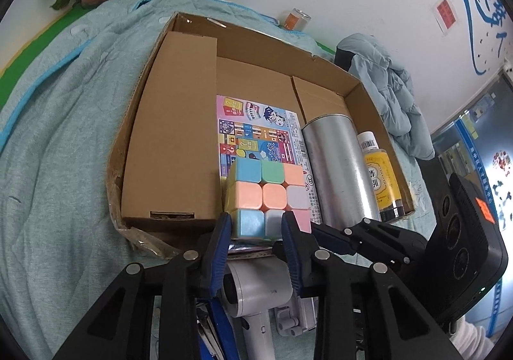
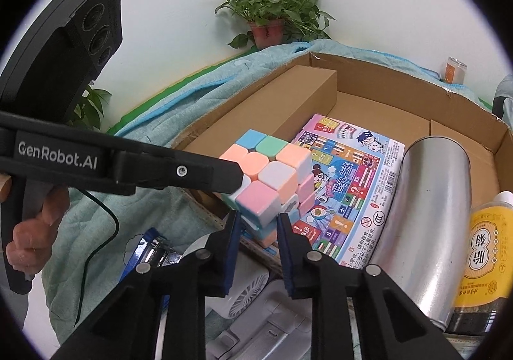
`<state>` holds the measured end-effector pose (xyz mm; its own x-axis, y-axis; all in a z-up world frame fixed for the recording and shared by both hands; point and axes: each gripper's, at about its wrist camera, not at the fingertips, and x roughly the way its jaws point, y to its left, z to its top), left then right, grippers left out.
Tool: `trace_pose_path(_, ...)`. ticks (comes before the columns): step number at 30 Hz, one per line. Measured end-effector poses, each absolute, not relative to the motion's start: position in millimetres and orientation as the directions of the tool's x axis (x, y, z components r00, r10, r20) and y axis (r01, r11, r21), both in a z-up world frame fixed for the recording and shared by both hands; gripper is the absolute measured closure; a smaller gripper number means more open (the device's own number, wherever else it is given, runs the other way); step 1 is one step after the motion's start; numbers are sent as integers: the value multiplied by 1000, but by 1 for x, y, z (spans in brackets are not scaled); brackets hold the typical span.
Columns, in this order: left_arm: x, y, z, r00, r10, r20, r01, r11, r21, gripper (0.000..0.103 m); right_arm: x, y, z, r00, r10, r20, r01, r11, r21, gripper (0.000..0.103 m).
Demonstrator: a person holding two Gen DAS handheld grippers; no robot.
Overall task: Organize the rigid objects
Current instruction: 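Open both tools to release the Rubik's cube and withdraw, then move both tools to the white phone stand and grasp it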
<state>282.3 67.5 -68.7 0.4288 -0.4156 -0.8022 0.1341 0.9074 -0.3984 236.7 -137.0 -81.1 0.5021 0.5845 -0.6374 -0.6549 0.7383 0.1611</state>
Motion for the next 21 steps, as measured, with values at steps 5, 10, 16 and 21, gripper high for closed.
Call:
trace_pose_path(5, 242, 75, -35, 592, -339, -731, 148, 937, -316, 16, 208, -151, -65, 610, 557, -563, -632, 771, 78, 28)
trace_pose_path(10, 190, 92, -18, 714, -263, -649, 92, 954, -286, 1, 169, -181, -62, 699, 520, -491, -561, 825, 76, 7)
trace_pose_path(16, 131, 95, -31, 718, -223, -660, 54, 962, -266, 1, 146, -184, -103, 604, 501, -620, -533, 832, 153, 7)
trace_pose_path(21, 92, 86, -47, 686, -221, -693, 61, 967, -249, 1, 151, -169, -133, 532, 448, -718, -484, 857, 176, 7)
